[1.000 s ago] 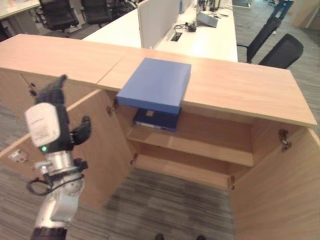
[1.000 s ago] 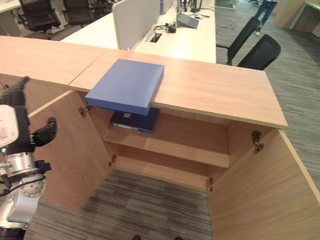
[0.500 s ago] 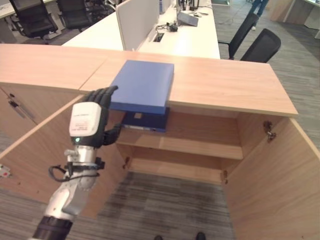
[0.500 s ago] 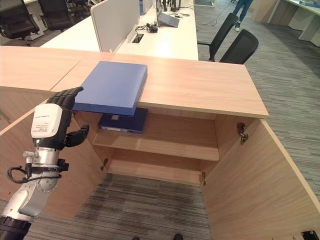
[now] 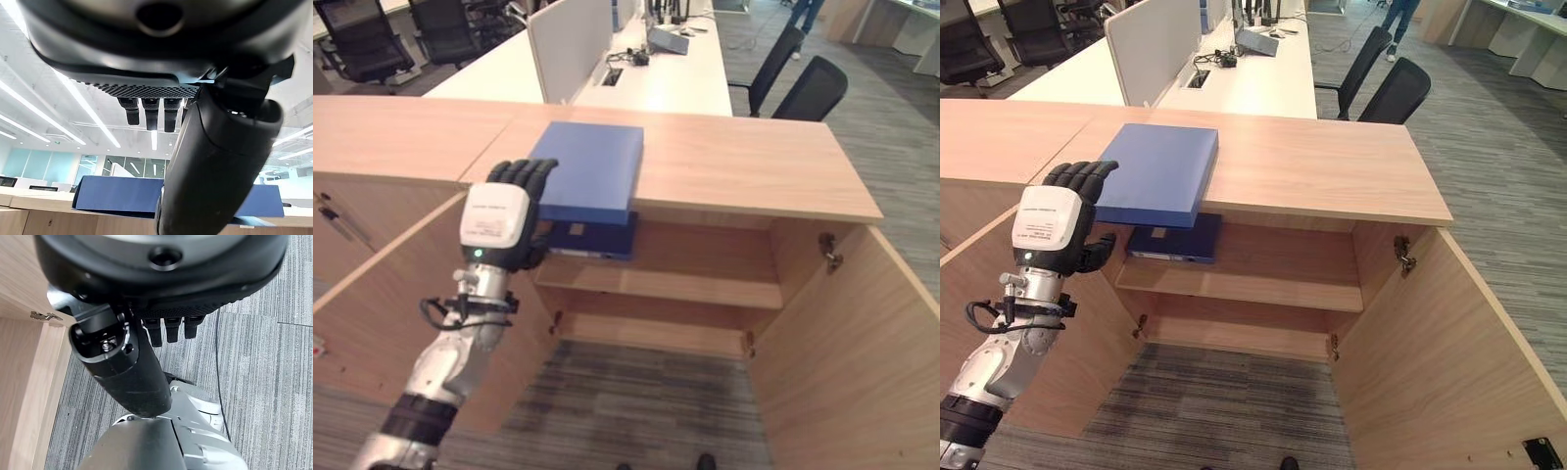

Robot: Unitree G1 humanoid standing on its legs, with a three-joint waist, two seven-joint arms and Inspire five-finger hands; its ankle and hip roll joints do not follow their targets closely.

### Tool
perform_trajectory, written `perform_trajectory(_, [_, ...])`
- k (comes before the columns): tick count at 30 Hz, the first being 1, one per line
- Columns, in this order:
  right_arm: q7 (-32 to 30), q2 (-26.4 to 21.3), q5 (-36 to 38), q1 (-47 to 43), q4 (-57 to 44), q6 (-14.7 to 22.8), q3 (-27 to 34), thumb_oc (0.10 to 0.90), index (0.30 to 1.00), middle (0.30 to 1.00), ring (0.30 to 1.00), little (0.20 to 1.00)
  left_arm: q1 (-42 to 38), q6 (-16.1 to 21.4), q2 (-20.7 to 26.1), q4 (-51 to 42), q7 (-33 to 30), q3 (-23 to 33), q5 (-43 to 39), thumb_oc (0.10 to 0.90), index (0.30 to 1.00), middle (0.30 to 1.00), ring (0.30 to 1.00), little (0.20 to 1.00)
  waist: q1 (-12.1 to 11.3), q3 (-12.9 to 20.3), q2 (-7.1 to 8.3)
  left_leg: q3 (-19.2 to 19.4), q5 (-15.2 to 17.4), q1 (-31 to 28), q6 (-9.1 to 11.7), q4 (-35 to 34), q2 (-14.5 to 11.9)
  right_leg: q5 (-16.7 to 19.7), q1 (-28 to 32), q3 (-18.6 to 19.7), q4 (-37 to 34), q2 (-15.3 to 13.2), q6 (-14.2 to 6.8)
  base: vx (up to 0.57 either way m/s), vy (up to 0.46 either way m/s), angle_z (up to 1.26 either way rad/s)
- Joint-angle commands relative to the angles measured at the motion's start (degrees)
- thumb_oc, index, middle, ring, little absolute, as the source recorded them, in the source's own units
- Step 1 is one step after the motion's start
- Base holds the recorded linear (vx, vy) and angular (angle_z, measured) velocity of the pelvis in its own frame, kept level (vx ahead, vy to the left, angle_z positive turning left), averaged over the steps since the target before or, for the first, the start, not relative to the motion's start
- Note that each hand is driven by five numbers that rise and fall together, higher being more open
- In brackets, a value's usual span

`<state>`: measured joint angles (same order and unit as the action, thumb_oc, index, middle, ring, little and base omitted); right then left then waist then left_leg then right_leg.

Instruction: Put the empty folder in the office cabinet

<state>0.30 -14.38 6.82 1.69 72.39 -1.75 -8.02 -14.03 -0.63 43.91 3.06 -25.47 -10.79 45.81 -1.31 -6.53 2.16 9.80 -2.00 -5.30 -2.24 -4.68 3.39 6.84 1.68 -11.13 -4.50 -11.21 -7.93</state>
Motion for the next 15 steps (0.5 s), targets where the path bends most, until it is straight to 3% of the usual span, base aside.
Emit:
perform_trajectory(1, [0.7, -0.4, -1.4, -2.9, 2.2, 0.1, -3.4, 0.800, 0.900, 0.900, 0.900, 0.900, -11.4, -1.3, 3.8, 1.1, -2.8, 1.5, 3.0, 0.800, 0.900, 0.900, 0.900, 0.900, 0.6, 1.5, 1.02, -1.6, 9.5, -0.9, -0.8, -0.3, 2.9, 2.3, -0.8, -3.1, 6.1, -7.0, -6.5, 0.00, 0.000, 0.00])
perform_trajectory(15, [0.6, -0.8, -1.3, -3.0, 2.7, -0.2, -3.2, 0.800, 0.900, 0.900, 0.900, 0.900, -13.9, -2.4, 2.5, 6.4, -1.6, -1.1, 1.5, 0.800, 0.900, 0.900, 0.900, 0.900, 1.0, 1.8, 1.09, -1.2, 9.6, -1.4, -0.8, -0.3, 2.9, 2.0, -0.5, -3.2, 5.9, -7.1, -6.5, 0.00, -0.003, -0.03])
